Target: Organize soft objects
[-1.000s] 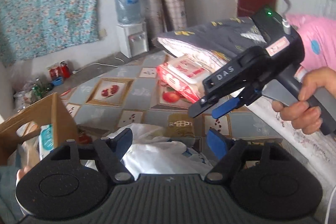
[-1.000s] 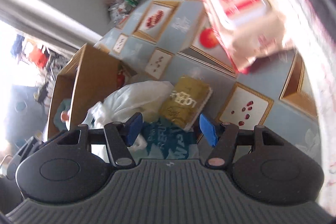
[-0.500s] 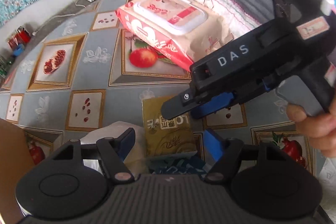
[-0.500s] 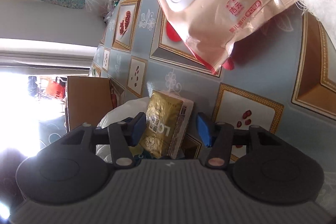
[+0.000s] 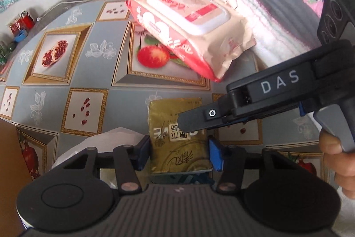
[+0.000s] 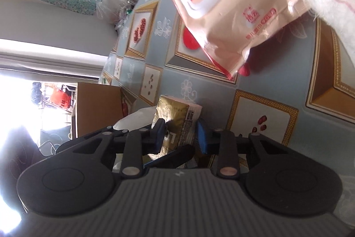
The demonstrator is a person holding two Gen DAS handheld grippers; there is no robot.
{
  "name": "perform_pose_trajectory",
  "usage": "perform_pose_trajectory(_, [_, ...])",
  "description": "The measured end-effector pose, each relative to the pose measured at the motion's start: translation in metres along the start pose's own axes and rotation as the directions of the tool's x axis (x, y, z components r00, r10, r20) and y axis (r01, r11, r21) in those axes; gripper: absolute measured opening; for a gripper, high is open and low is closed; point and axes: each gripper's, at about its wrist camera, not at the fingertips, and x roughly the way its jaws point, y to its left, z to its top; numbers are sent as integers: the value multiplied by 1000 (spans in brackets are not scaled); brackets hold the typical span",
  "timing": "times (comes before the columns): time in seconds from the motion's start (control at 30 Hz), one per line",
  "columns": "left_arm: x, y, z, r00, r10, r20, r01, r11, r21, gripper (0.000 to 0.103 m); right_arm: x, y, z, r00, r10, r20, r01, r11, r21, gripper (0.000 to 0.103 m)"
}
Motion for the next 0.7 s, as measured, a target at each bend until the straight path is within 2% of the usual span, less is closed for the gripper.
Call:
perform_pose_trajectory(0.2, [-44, -11, -3, 996, 7, 94, -7, 1000, -2, 55, -41, 25, -9, 997, 36, 68, -33, 999, -42, 30])
perform_pose_trajectory(0.37, [-96, -22, -16, 981, 35, 193, -35, 999, -1, 55, -77, 60, -28, 990, 83, 113, -71, 992, -104, 29])
perform_pose_trajectory(0.53, [-147, -21, -42, 963, 70, 261, -63, 997, -34, 55, -100, 101, -58, 984, 134, 119, -110, 977, -184, 30])
perform_pose_trajectory(0.7, [-195, -11, -86, 944, 114, 311, -92, 992, -85, 54, -103, 141, -98, 980, 184, 82, -158, 955, -251, 31])
